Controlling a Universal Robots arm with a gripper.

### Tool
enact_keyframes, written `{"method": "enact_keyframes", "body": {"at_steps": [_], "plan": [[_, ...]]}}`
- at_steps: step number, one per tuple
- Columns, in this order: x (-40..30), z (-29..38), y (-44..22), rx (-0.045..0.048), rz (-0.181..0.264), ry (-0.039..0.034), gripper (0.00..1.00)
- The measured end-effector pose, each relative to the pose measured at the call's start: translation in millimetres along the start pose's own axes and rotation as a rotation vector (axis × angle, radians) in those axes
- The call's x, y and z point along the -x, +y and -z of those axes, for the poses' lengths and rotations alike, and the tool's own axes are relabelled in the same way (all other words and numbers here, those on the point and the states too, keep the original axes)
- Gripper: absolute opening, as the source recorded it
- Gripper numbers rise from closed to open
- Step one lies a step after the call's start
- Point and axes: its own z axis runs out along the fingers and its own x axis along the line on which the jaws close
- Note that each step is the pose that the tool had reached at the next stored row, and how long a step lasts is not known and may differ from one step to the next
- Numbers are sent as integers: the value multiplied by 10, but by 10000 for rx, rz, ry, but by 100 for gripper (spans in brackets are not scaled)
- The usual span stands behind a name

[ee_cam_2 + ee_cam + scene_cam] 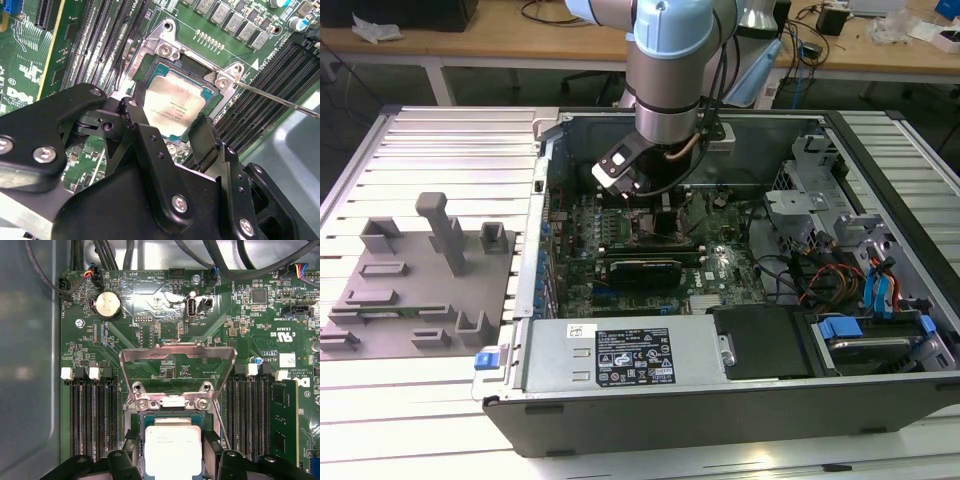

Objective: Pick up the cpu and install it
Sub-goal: 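Place the cpu into insertion slot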

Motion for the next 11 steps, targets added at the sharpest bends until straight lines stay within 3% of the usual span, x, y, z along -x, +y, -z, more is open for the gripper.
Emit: {"method": "enact_keyframes", "body": {"at_steps": [7, 9, 11], "plan": [[1, 1, 0, 1, -17, -6, 62], [0, 1, -1, -1, -22, -3, 55], [0, 0, 0, 0, -24, -2, 55]]}}
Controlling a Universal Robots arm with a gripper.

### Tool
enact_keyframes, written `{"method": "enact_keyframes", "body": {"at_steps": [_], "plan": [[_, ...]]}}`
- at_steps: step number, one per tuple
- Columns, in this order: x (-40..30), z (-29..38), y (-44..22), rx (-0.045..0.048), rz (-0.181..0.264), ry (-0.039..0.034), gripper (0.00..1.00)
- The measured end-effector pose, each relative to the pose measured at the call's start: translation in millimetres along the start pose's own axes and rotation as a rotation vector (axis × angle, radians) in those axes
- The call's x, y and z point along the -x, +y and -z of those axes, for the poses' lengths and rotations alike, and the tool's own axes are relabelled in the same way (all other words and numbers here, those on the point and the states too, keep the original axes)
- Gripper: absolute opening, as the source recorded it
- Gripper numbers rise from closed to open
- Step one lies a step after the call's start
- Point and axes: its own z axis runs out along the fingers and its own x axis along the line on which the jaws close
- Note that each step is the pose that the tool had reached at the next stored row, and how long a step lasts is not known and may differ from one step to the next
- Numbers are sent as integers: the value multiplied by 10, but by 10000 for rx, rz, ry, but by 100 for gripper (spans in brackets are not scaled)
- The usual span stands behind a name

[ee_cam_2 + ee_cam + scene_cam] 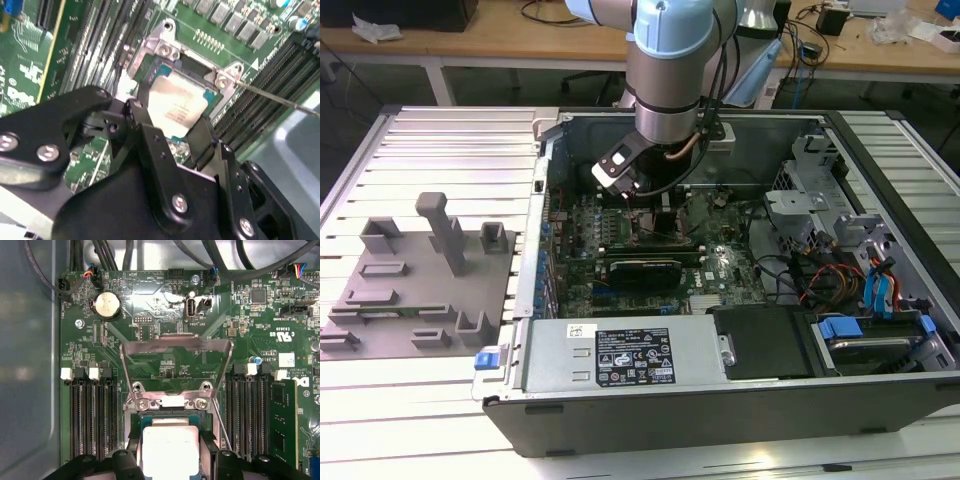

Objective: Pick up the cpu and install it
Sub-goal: 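Place the cpu into insertion slot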

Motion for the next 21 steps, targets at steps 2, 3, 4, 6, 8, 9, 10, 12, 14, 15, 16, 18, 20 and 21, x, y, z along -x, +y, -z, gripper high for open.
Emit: {"method": "enact_keyframes", "body": {"at_steps": [2, 3, 4, 6, 8, 9, 10, 12, 14, 15, 16, 18, 20, 21], "plan": [[0, 0, 0, 0, -2, 0, 55], [0, 0, 0, 0, 12, 0, 55], [3, -1, 0, 0, 30, 3, 55], [5, 0, 0, 0, 34, 2, 55], [14, 0, 0, 1, 32, 1, 55], [15, 0, 0, 0, 33, 1, 55], [16, 0, 0, 0, 33, 1, 55], [18, 0, 0, 0, 33, 1, 55], [19, 0, 0, 0, 33, 1, 55], [20, 0, 0, 0, 33, 1, 55], [20, 0, 0, 0, 33, 1, 55], [21, 0, 0, 0, 33, 2, 62], [23, 0, 1, 0, 33, 0, 62], [24, 4, 0, -1, 33, -1, 62]]}}
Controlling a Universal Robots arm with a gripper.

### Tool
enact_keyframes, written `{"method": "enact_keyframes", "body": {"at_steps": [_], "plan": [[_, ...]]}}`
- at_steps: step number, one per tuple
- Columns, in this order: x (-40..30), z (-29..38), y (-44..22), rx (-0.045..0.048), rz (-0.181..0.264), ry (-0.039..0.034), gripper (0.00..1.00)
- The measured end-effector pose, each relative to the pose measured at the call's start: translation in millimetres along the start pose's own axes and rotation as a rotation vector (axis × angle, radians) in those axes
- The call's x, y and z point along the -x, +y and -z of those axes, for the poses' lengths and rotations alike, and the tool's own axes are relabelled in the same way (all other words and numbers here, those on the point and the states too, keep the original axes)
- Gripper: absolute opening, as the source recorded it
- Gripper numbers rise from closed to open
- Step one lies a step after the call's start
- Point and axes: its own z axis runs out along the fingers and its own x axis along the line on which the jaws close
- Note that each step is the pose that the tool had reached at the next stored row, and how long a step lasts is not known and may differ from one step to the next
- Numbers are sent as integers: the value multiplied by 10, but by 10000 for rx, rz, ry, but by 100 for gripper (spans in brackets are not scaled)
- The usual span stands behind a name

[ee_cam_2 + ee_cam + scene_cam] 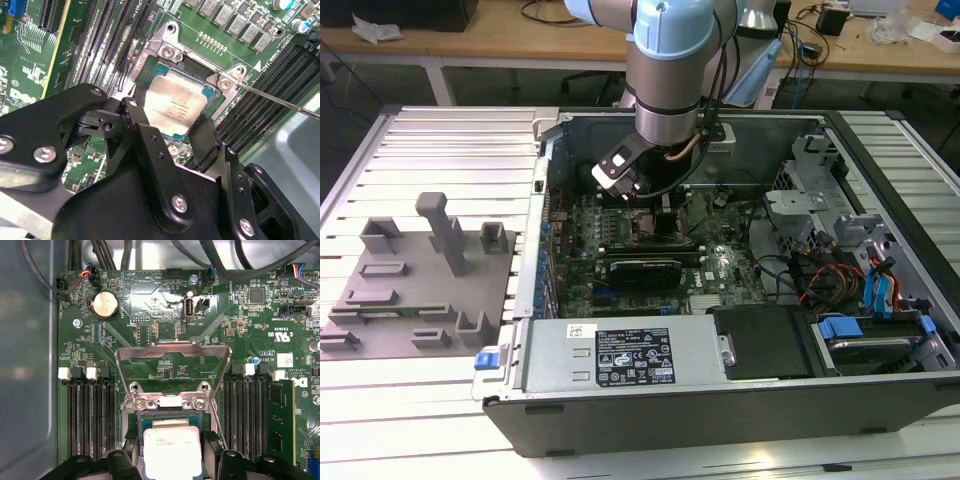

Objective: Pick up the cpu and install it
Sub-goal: 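Place the cpu into insertion slot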

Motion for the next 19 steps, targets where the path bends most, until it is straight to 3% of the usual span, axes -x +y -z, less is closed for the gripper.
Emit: {"method": "enact_keyframes", "body": {"at_steps": [6, 8, 19], "plan": [[-1, 26, 2, 2, 0, 3, 62], [0, 28, 1, 0, 0, 1, 53], [-1, 29, 20, 0, -123, -5, 53]]}}
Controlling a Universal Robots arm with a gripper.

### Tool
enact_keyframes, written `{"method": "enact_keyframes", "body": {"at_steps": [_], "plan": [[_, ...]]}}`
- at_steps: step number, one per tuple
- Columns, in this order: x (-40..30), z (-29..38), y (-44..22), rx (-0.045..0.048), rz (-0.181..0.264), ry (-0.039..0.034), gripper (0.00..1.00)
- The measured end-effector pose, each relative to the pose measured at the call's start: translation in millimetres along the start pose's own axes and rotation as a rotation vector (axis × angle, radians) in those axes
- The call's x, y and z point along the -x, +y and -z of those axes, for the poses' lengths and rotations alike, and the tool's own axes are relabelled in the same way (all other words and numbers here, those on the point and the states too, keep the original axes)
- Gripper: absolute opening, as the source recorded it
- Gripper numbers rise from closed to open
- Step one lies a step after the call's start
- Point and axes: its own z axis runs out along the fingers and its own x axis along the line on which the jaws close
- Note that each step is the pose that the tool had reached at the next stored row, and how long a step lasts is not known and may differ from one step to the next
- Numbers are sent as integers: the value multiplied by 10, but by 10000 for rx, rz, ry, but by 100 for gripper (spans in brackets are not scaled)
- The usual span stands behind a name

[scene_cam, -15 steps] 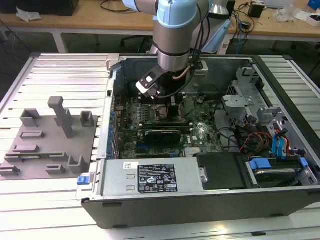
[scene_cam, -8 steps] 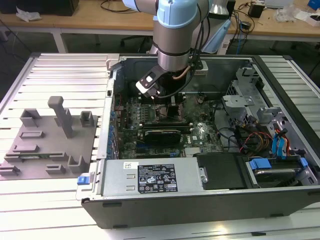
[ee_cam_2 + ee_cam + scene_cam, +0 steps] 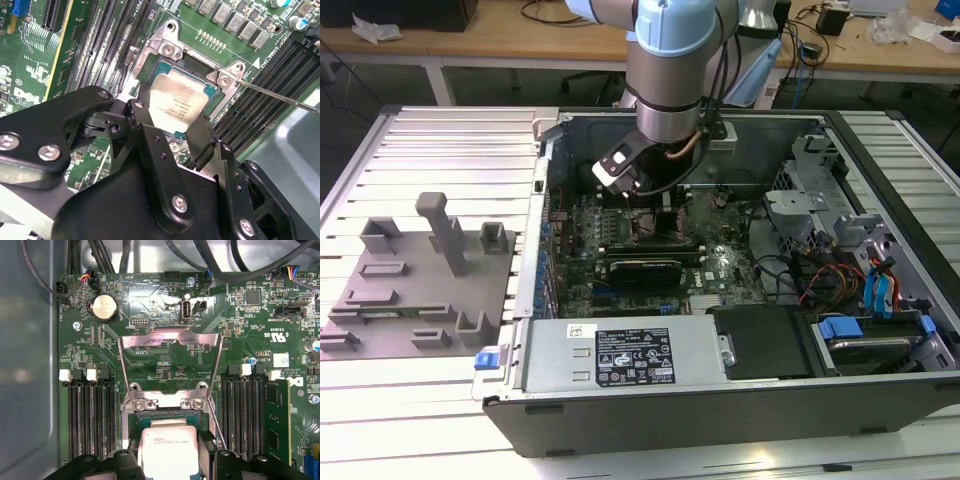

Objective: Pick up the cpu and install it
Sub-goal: 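Place the cpu into insertion slot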

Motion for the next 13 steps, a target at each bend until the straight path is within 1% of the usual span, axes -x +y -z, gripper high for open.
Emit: {"method": "enact_keyframes", "body": {"at_steps": [8, 9, 10, 13], "plan": [[0, 0, 6, 1, -42, 1, 53], [0, 2, 6, 1, -42, -1, 53], [0, 19, 7, 2, -42, 0, 53], [-1, 25, 7, 3, -47, 3, 53]]}}
